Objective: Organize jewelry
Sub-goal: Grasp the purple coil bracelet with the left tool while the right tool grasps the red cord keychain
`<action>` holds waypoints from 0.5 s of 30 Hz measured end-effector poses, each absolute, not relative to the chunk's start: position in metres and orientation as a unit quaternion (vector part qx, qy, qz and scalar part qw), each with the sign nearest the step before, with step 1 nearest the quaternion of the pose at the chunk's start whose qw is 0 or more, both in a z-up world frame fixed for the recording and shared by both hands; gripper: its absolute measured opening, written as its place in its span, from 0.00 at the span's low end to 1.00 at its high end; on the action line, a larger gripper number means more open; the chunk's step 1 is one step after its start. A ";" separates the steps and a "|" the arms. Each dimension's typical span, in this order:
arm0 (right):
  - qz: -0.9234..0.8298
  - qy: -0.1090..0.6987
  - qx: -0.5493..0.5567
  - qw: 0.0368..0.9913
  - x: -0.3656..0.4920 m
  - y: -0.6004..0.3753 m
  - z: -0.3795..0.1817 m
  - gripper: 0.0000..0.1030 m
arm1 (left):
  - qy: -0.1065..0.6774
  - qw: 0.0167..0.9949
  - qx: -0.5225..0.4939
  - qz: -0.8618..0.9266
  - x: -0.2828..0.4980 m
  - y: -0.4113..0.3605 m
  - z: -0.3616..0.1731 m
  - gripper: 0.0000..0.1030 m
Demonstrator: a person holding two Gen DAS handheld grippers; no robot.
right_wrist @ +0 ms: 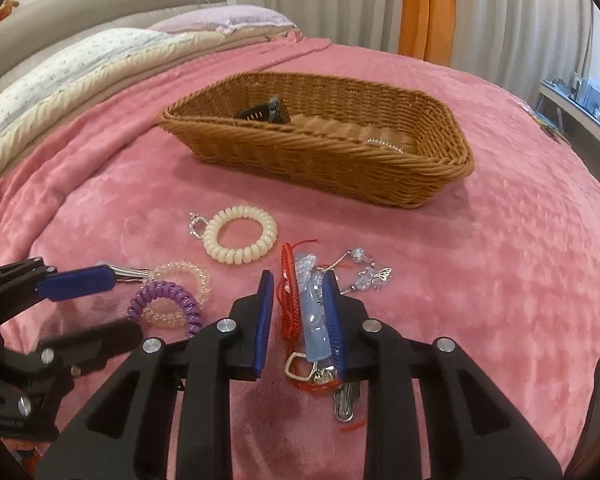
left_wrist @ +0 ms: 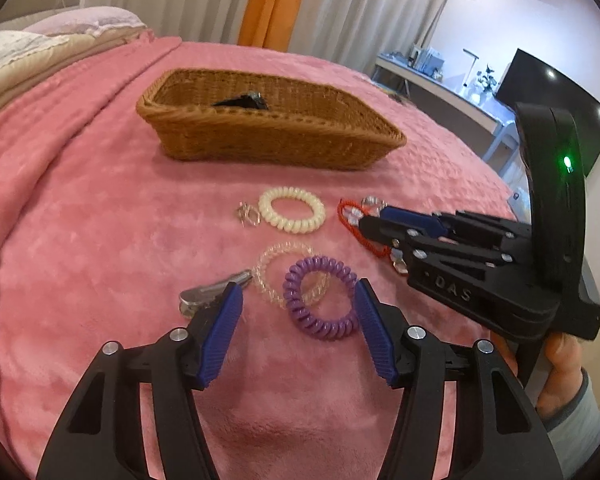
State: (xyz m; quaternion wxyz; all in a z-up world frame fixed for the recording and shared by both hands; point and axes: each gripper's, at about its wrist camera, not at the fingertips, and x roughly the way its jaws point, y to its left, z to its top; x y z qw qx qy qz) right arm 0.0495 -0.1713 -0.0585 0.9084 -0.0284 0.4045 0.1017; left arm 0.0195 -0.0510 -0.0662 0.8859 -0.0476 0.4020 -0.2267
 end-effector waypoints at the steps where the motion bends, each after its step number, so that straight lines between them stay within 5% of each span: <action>1: 0.102 0.404 -0.032 0.909 0.050 -0.170 -0.059 0.18 | 0.409 0.883 -0.045 -0.225 0.021 -0.052 -0.069 0.48; 7: 0.110 0.394 -0.033 0.912 0.047 -0.168 -0.058 0.04 | 0.418 0.881 -0.036 -0.217 0.024 -0.056 -0.074 0.35; 15: 0.128 0.370 -0.007 0.920 0.037 -0.176 -0.049 0.03 | 0.420 0.884 -0.020 -0.205 0.023 -0.061 -0.076 0.18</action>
